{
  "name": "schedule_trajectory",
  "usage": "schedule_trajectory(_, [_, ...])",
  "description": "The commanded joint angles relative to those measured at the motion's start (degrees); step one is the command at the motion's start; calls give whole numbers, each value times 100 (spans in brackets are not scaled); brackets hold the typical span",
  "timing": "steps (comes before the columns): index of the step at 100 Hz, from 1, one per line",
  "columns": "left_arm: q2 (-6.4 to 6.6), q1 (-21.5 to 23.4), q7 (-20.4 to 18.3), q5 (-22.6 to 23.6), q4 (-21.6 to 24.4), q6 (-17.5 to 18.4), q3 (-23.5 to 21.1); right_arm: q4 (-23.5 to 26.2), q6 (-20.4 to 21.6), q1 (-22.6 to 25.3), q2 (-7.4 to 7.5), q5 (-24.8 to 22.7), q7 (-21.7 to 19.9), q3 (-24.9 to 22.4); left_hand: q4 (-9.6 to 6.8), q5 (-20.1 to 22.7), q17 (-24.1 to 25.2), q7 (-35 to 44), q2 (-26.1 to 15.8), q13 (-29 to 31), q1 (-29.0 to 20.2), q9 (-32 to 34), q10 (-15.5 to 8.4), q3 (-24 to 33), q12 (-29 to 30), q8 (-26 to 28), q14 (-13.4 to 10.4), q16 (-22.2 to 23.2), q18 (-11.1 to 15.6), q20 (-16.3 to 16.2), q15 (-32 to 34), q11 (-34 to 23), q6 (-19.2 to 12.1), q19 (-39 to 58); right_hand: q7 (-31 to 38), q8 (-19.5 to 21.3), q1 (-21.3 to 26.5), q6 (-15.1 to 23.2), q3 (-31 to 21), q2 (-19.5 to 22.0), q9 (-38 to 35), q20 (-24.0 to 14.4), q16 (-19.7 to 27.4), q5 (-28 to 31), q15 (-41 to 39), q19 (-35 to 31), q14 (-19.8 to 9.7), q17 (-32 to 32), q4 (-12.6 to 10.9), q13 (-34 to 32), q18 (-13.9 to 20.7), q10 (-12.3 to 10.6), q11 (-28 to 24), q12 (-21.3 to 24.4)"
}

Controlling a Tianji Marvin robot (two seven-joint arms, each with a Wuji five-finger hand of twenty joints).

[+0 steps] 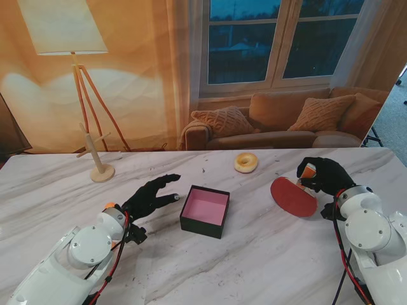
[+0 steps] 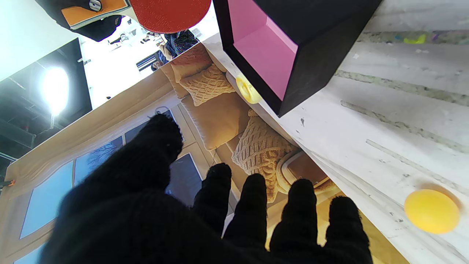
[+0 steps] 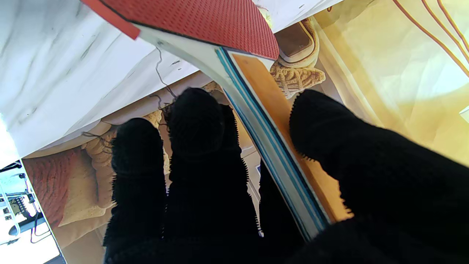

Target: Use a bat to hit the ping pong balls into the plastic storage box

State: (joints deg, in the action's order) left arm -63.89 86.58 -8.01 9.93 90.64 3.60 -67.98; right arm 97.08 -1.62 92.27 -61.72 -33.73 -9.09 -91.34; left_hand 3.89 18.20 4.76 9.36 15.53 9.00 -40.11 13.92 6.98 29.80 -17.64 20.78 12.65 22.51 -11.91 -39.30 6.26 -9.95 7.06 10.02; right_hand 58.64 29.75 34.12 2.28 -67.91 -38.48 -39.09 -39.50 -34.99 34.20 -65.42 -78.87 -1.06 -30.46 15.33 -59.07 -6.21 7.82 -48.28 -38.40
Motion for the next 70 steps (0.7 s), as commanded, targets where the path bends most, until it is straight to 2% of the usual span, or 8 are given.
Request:
schedule_trajectory(1, [-19, 11, -94, -21, 2, -27, 7, 37, 17, 35, -11, 4, -36, -33, -137, 117, 94, -7, -104, -162, -90, 187, 14, -179, -62, 18, 10, 45, 43, -9, 7, 42, -53, -51, 305, 93, 99, -16, 70, 167, 223, 137, -20, 108, 13, 86, -23, -170, 182, 57, -128, 77, -204, -136])
schedule_trajectory(16, [-21, 13, -84, -20, 4, -24, 4, -7, 115, 21, -20, -175, 110, -34, -137, 132, 95, -3, -112, -159, -92, 189, 6, -186, -62, 19, 7, 47, 48, -20, 10, 43, -43, -43, 202, -76, 72, 567, 81, 97, -214, -24, -254, 702, -645, -411, -242, -391, 171, -133, -232, 50, -1032, -1129])
schedule_trajectory(26, [-22, 14, -80, -21, 6, -27, 2, -61, 160, -13, -32, -214, 212, -8, -138, 138, 97, -2, -118, -158, -98, 193, 11, -189, -64, 18, 13, 48, 46, -27, 12, 41, -43, -40, 55, -149, 106, 722, 89, 89, -856, -292, -392, 814, -1218, -911, -382, -588, 163, -457, -219, -102, -1394, -1455])
schedule_trajectory(44, [-21, 14, -87, -27, 8, -36, 1, -136, 236, -73, -48, -292, 357, 24, -137, 149, 99, 0, -131, -160, -98, 191, 8, -203, -63, 18, 10, 48, 46, -33, 11, 43, -42, -39, -126, -400, 112, 716, 124, 126, -1783, -409, -351, 804, -1922, -1694, -481, -1189, 161, -1262, -181, -168, -1751, -1520])
schedule_trajectory(49, [-21, 15, -89, -30, 9, -39, 0, -149, 259, -83, -42, -328, 352, 23, -137, 158, 98, 3, -134, -160, -98, 196, 0, -208, -63, 19, 16, 48, 48, -34, 11, 41, -47, -39, -142, -558, 5, 696, 104, 65, -2152, -225, -150, 826, -2207, -2037, -490, -1462, 170, -1602, -188, -191, -1961, -1465])
schedule_trajectory(55, [-20, 14, -95, -31, 9, -41, 1, -171, 286, -89, -35, -371, 343, 23, -137, 162, 98, 4, -134, -159, -99, 199, 0, -213, -63, 19, 9, 48, 50, -35, 11, 40, -40, -40, -184, -748, -166, 651, 61, -7, -2624, -71, -305, 924, -2604, -2312, -589, -1839, 189, -1646, -197, -251, -2103, -1390])
schedule_trajectory(59, [-19, 12, -98, -32, 8, -43, 2, -189, 285, -93, -37, -376, 357, 33, -137, 163, 99, 4, -145, -154, -104, 199, 3, -215, -63, 18, 16, 49, 48, -35, 13, 41, -34, -41, -172, -930, -212, 577, 44, -8, -2944, 211, -516, 1008, -2789, -2526, -635, -2106, 196, -1650, -217, -253, -2174, -1276])
schedule_trajectory(70, [-21, 10, -102, -46, 7, -55, 5, -218, 181, -102, -56, -223, 367, 81, -136, 170, 98, 3, -154, -158, -107, 204, 1, -229, -63, 16, 10, 48, 50, -34, 12, 39, -25, -44, -218, -1229, -181, 495, 118, 154, -3538, 569, -639, 1201, -2686, -2542, -334, -2343, 198, -1642, -398, -163, -1821, -935])
